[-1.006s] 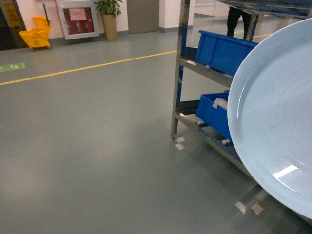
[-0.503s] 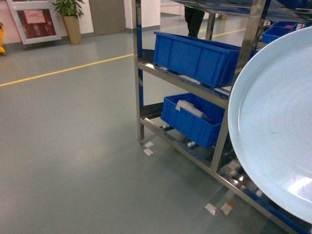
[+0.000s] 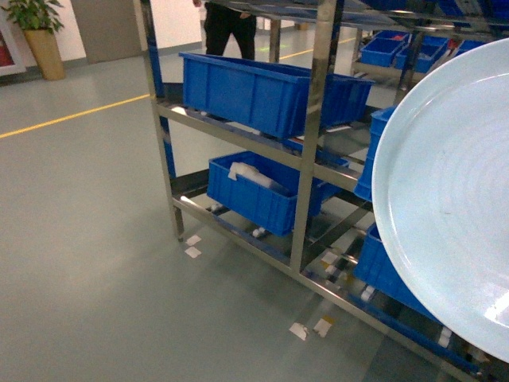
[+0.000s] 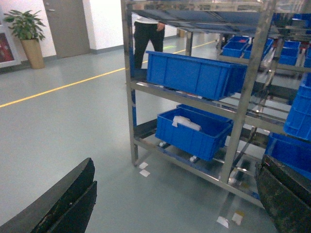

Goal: Place blue tray on left shelf second layer neatly

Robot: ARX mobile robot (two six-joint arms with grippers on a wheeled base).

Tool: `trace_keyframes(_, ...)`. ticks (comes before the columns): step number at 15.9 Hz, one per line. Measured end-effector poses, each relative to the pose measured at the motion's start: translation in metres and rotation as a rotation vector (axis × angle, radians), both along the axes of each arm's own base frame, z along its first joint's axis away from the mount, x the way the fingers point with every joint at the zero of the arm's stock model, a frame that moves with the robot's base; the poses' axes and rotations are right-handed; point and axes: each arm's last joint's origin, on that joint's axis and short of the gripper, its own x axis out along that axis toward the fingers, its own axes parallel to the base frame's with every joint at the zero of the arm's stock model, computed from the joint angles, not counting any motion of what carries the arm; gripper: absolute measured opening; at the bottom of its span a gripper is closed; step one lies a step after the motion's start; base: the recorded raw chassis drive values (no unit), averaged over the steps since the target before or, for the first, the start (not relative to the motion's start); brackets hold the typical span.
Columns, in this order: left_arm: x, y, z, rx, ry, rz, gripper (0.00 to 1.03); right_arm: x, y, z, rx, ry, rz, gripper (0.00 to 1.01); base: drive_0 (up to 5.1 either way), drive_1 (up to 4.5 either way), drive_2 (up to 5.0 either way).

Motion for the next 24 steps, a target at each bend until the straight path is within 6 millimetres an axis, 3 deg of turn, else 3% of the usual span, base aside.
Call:
trace_keyframes(14,0.0,0.0,-0.0001,0.0,0.001,0.0,0.98,0.0,0.0001,0.0,0.0,0.0,0.002,0.02,-1.6,-1.59,-1.6)
trace_keyframes(20,0.0,0.0,0.0003,0.0,-0.003,0.0,0.98,-0.0001,0.0001,0.0002,0.0,-0.001,0.002,0.02,-1.7,2.43,-5.9)
trace_keyframes(24,0.0,0.0,0.0,0.0,0.0,0.0,0.98,0.0004,-0.0001,-0.0014,-0.001,0.011,-0.001,0.02,-0.5,-0.45,-0.5)
